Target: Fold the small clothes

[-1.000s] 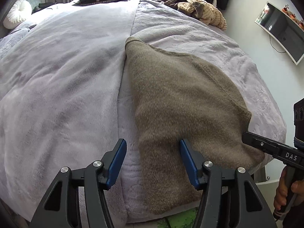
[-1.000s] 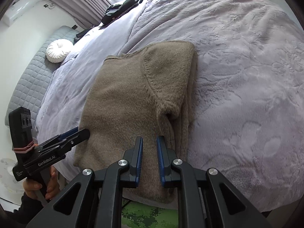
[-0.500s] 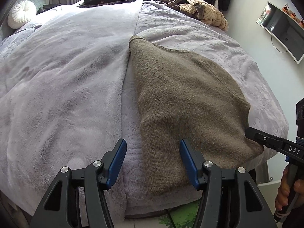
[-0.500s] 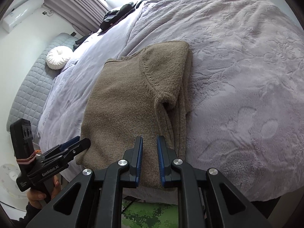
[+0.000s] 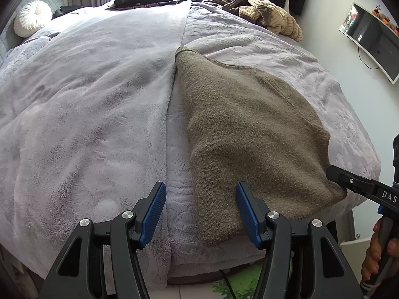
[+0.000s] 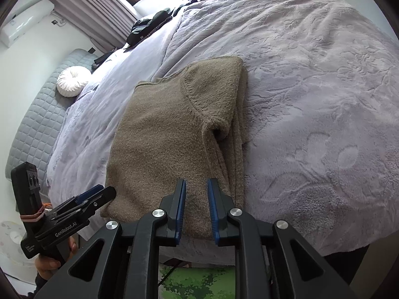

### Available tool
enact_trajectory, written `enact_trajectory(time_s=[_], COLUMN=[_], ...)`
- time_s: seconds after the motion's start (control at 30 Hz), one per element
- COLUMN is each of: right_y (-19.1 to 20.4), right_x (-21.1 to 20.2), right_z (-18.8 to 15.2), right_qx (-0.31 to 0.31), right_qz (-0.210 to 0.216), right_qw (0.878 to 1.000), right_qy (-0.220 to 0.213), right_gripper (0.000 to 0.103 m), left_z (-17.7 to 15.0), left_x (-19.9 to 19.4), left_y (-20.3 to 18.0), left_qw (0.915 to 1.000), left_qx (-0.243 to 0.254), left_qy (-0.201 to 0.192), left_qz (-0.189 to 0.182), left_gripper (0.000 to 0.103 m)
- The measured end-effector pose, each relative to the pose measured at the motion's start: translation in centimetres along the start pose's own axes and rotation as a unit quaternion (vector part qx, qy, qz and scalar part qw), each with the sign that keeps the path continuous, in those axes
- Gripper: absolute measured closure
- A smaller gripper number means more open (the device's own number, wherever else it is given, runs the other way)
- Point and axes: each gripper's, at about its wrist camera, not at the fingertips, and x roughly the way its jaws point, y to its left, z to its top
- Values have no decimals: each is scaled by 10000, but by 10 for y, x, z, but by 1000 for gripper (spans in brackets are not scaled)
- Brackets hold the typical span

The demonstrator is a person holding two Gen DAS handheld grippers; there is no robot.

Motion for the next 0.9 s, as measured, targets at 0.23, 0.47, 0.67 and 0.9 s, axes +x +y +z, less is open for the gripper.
enact_trajectory(time_s=[0.23, 0.47, 0.67, 0.9], right_y=[5, -12, -26, 7], right_x=[-16, 6, -8, -24], right_z=[11, 25, 20, 34], right_qx=[-75, 175, 517, -75], right_qz=[-252, -1023, -938, -913], right_qw=[9984, 9941, 9937, 9955], right_qy=[-509, -322, -344, -242], right_gripper=[39, 44, 42, 24], left_z=[2, 8, 13, 24], left_x=[-4, -9, -10, -22], left_y=[2, 11, 20, 2], left_qw=[9999, 9998, 9989, 9956], left_qx=[126, 73, -24, 16], left_qy=[-13, -102, -181, -636], left_qz=[61, 169, 434, 688], left_gripper=[43, 43, 43, 3])
